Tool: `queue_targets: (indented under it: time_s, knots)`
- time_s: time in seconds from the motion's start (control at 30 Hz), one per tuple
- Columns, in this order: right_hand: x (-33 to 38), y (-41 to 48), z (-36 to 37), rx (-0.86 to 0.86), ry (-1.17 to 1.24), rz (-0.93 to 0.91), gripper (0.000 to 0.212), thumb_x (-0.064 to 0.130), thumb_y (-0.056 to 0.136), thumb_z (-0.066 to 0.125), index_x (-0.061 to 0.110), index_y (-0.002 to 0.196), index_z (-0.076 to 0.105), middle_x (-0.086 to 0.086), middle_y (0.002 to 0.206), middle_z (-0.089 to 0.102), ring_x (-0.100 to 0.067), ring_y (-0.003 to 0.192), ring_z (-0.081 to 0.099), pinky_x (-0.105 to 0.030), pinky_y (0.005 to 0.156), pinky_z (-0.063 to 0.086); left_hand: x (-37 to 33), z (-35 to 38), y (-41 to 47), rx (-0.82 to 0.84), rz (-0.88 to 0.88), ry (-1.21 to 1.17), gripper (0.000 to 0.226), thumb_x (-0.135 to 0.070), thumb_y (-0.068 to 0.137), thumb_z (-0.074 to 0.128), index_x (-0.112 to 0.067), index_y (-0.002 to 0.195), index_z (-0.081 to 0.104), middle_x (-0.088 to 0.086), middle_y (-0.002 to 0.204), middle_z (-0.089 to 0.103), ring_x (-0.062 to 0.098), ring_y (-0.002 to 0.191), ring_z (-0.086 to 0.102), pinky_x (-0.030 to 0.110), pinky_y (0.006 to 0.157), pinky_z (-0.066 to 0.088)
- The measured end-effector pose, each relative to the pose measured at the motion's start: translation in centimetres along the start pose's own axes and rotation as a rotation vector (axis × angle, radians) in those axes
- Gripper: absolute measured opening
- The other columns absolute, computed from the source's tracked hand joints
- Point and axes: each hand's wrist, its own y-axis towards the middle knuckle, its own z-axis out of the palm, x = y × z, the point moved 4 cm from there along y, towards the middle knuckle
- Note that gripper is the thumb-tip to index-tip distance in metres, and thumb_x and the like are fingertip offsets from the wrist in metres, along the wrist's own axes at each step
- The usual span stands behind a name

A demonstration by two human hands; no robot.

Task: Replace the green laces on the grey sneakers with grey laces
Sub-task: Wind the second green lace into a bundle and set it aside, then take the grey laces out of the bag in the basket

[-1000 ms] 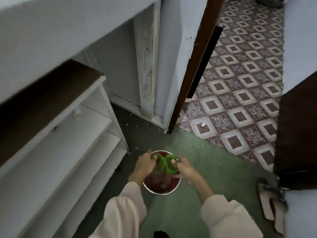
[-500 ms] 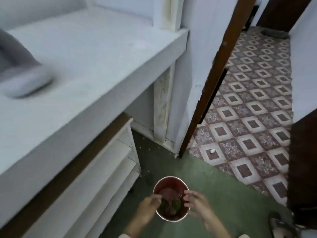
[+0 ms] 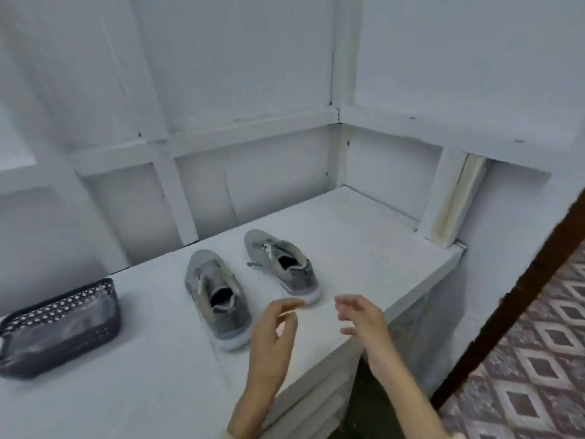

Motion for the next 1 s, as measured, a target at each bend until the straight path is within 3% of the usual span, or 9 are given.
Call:
queue_targets:
  time_s: [0.13,0.2,0.33,0.47,0.67,0.8,0.87,0.93,1.0]
  knots:
    - [4.2,2.6,4.3,0.049,-0.223,-0.191,0.029,0.006,0.085,0.067,0.022,0.108,0.063,0.006,0.113,0.053,-0.016,0.106,0.051,-0.018,0.072,0.042,2.7,-8.1,3.9,-0.277,-0.002,0.256,0.027,-0.019,0.076,0.058,-0.02,0.101,0.07,0.0,0.116,0.064,0.019,0.113,0.055,0.033,0.097,0.043]
    - [5.4,3.8,6.7,0.089,-0.243,-0.238,0.03,0.002,0.083,0.067,0.018,0.108,0.065,0.006,0.108,0.057,-0.016,0.103,0.054,-0.016,0.072,0.042,3.8,-10.3,4.7,-0.335,-0.079,0.298,0.028,-0.016,0.075,0.061,-0.015,0.102,0.07,0.008,0.116,0.062,0.025,0.113,0.053,0.034,0.098,0.04]
    - [7.2,5.9,14.4,0.282,-0.259,-0.297,0.028,0.002,0.081,0.07,0.018,0.104,0.066,0.001,0.106,0.061,-0.018,0.104,0.056,-0.024,0.08,0.042,5.3,-13.6,5.6,-0.457,-0.162,0.154,0.022,-0.006,0.086,0.064,-0.019,0.104,0.066,0.001,0.115,0.058,0.015,0.114,0.05,0.021,0.095,0.033]
    - [8.4,6.8,23.2,0.518,-0.311,-0.362,0.026,0.002,0.083,0.066,0.023,0.098,0.066,0.001,0.104,0.065,-0.017,0.099,0.059,-0.021,0.078,0.045,6.3,-18.2,6.8,-0.566,-0.295,0.026,0.025,-0.003,0.089,0.059,-0.02,0.107,0.065,-0.008,0.115,0.058,0.008,0.113,0.048,0.022,0.093,0.034]
    - [8.9,6.7,35.8,0.882,-0.37,-0.245,0.016,0.003,0.083,0.065,0.016,0.092,0.067,-0.001,0.088,0.064,-0.015,0.076,0.057,-0.023,0.059,0.047,8.0,-27.9,5.7,-0.834,-0.472,0.048,0.021,0.001,0.09,0.054,-0.014,0.1,0.066,0.007,0.108,0.069,0.019,0.092,0.059,0.025,0.078,0.045]
    - [7.6,5.8,42.9,0.999,-0.439,-0.103,0.015,-0.005,0.085,0.058,0.008,0.079,0.063,-0.008,0.071,0.06,-0.019,0.056,0.055,-0.027,0.051,0.049,10.2,-33.7,3.9,-0.873,-0.65,0.263,0.025,-0.003,0.091,0.053,-0.01,0.109,0.07,0.007,0.113,0.07,0.018,0.092,0.061,0.025,0.081,0.048]
    - [6.5,5.6,45.9,1.003,-0.503,-0.073,0.014,-0.005,0.083,0.057,0.005,0.073,0.062,-0.012,0.064,0.059,-0.024,0.049,0.057,-0.035,0.056,0.055,11.2,-36.2,3.5,-0.858,-0.712,0.356,0.027,-0.004,0.09,0.053,-0.01,0.109,0.071,0.008,0.113,0.07,0.022,0.095,0.064,0.025,0.082,0.048]
    - [5.7,5.6,48.3,0.963,-0.631,-0.144,0.007,0.003,0.082,0.06,0.004,0.075,0.063,-0.016,0.068,0.064,-0.032,0.058,0.066,-0.042,0.072,0.059,12.1,-37.9,3.2,-0.818,-0.782,0.467,0.027,-0.004,0.09,0.053,-0.009,0.108,0.072,0.011,0.113,0.07,0.027,0.101,0.063,0.026,0.083,0.046]
    - [5.2,5.5,49.9,0.895,-0.836,-0.282,0.013,0.013,0.084,0.06,0.005,0.093,0.065,-0.017,0.09,0.069,-0.035,0.086,0.07,-0.035,0.08,0.055,13.1,-39.4,3.4,-0.75,-0.839,0.588,0.024,-0.006,0.09,0.052,-0.012,0.102,0.072,0.013,0.111,0.07,0.028,0.098,0.062,0.027,0.081,0.045]
